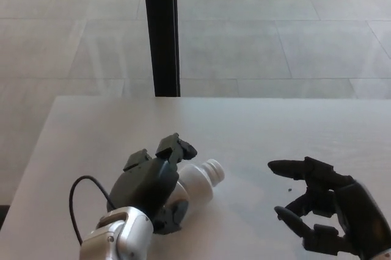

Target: The robot uses its left hand to to lift the bottle kept on the middle of the desk and tilts it towards its right hand. It then uses its right hand to rotate its cap to open it and places the bottle and cap back on the desk

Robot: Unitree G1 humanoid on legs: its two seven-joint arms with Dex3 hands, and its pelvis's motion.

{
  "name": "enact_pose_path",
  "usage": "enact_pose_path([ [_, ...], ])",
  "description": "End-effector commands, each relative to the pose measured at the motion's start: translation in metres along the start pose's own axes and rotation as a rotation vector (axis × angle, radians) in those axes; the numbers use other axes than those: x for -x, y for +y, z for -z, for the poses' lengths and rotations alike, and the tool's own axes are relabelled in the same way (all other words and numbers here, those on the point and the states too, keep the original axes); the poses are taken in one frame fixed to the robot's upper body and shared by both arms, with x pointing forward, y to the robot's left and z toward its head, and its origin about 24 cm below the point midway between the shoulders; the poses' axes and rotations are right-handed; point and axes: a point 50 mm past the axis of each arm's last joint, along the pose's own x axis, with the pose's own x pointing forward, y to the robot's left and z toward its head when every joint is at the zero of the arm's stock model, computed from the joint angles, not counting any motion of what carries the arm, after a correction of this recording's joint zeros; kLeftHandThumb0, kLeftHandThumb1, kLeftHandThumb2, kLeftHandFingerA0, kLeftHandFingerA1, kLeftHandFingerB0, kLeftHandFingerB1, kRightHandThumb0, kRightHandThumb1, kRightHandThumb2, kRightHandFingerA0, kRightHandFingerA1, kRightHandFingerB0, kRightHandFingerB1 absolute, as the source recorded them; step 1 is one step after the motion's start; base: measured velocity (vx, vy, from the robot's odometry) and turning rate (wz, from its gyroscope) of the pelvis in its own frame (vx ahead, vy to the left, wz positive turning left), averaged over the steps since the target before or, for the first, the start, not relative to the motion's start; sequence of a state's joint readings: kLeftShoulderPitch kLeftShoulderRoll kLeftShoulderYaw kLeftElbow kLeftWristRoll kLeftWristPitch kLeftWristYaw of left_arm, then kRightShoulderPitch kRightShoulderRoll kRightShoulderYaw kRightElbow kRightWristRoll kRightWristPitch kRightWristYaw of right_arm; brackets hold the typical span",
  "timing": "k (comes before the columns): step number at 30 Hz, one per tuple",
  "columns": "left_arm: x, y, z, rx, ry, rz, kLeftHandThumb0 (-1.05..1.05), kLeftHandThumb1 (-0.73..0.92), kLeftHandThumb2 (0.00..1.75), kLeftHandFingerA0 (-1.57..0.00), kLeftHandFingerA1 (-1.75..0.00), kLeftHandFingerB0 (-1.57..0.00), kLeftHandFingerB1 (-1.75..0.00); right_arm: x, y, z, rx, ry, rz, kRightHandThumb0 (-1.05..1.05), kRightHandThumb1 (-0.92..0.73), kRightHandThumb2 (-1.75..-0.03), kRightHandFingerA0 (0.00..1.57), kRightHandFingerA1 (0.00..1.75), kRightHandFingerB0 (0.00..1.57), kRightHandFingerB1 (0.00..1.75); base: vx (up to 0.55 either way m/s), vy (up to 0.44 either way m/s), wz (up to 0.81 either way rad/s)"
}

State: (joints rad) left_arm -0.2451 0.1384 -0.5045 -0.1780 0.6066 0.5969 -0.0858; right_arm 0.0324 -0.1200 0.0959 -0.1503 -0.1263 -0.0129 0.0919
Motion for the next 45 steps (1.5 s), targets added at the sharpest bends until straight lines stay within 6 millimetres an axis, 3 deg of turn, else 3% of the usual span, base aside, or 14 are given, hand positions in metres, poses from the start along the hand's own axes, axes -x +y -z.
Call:
enact_pose_path([
  [1,0.005,-0.011,0.021,-0.045,0.266,-0.001,-0.39,0.48,0.94,-0.99,-1.15,-0.51,-0.76,0.002,-0.014,-0.005,0.041,-0.042,0.070,-0.57,-0.61,-0.59,0.79,1.01,0.65,0.42,0.00,0.000,0.00],
  [7,0.010,-0.023,0.019,-0.054,0.301,0.000,-0.48,0.50,0.96,-0.70,-0.87,-0.41,-0.70,-0.001,-0.016,-0.010,0.062,-0.078,0.088,-0.55,-0.63,-0.59,0.78,1.04,0.65,0.42,0.00,0.000,0.00],
  [8,0.011,-0.026,0.020,-0.086,0.313,0.024,-0.52,0.72,0.61,-0.69,-0.96,-0.39,-0.70,-0.001,-0.016,-0.011,0.062,-0.082,0.095,-0.55,-0.63,-0.59,0.77,1.05,0.66,0.42,0.00,0.000,0.00],
  [9,0.011,-0.026,0.020,-0.090,0.315,0.024,-0.52,0.72,0.61,-0.69,-0.96,-0.39,-0.70,-0.001,-0.016,-0.011,0.063,-0.085,0.096,-0.55,-0.63,-0.59,0.77,1.05,0.66,0.42,0.00,0.000,0.00],
  [12,0.013,-0.034,0.023,-0.156,0.381,0.156,-0.62,0.74,0.62,-0.28,-0.72,-0.19,-0.56,0.000,-0.018,-0.012,0.064,-0.088,0.129,-0.53,-0.63,-0.60,0.74,1.12,0.67,0.40,0.00,0.000,0.00],
  [19,0.013,-0.041,0.024,-0.227,0.447,0.187,-0.63,0.73,0.62,-0.21,-0.68,-0.18,-0.52,-0.002,-0.024,-0.014,0.063,-0.096,0.180,-0.52,-0.67,-0.60,0.69,1.11,0.69,0.40,0.00,0.000,0.00],
  [24,0.013,-0.046,0.021,-0.266,0.451,0.159,-0.61,0.70,0.61,-0.28,-0.70,-0.22,-0.57,-0.002,-0.028,-0.014,0.068,-0.096,0.194,-0.50,-0.68,-0.60,0.67,1.06,0.70,0.40,0.00,0.000,0.00],
  [28,0.015,-0.053,0.018,-0.375,0.360,0.078,-0.24,0.44,0.89,-0.90,-1.01,-0.15,-0.56,-0.001,-0.031,-0.014,0.070,-0.101,0.215,-0.51,-0.68,-0.61,0.72,0.87,0.70,0.41,0.00,0.000,0.00],
  [29,0.017,-0.056,0.019,-0.403,0.341,0.059,-0.12,0.66,0.59,-0.89,-1.24,-0.25,-0.55,-0.001,-0.032,-0.015,0.071,-0.104,0.219,-0.52,-0.68,-0.61,0.72,0.87,0.70,0.41,0.00,0.000,0.00],
  [34,0.019,-0.062,0.022,-0.437,0.337,0.068,0.04,0.65,0.59,-0.81,-1.36,-0.34,-0.54,-0.003,-0.031,-0.015,0.049,-0.108,0.230,-0.50,-0.68,-0.61,0.71,0.79,0.70,0.40,0.00,0.000,0.00],
  [35,0.018,-0.063,0.019,-0.406,0.330,0.062,0.08,0.59,0.59,-0.87,-1.21,-0.68,-0.70,-0.002,-0.032,-0.015,0.047,-0.112,0.231,-0.48,-0.69,-0.61,0.71,0.82,0.71,0.41,0.00,0.000,0.00],
  [38,0.020,-0.065,0.017,-0.378,0.278,0.028,0.09,0.61,0.64,-0.86,-1.41,-0.80,-0.92,-0.001,-0.031,-0.015,0.052,-0.129,0.236,-0.46,-0.69,-0.60,0.73,0.88,0.71,0.42,0.00,0.000,0.00],
  [40,0.021,-0.066,0.016,-0.353,0.253,-0.017,0.07,0.68,0.84,-0.83,-1.60,-0.81,-1.19,-0.001,-0.031,-0.015,0.057,-0.133,0.238,-0.46,-0.69,-0.60,0.75,0.92,0.72,0.41,0.00,0.000,0.00],
  [45,0.020,-0.063,0.014,-0.250,0.188,-0.103,0.09,0.78,0.86,-0.87,-1.66,-0.79,-1.23,-0.001,-0.030,-0.012,0.055,-0.130,0.232,-0.43,-0.68,-0.60,0.77,0.99,0.71,0.41,0.00,0.000,0.00],
])
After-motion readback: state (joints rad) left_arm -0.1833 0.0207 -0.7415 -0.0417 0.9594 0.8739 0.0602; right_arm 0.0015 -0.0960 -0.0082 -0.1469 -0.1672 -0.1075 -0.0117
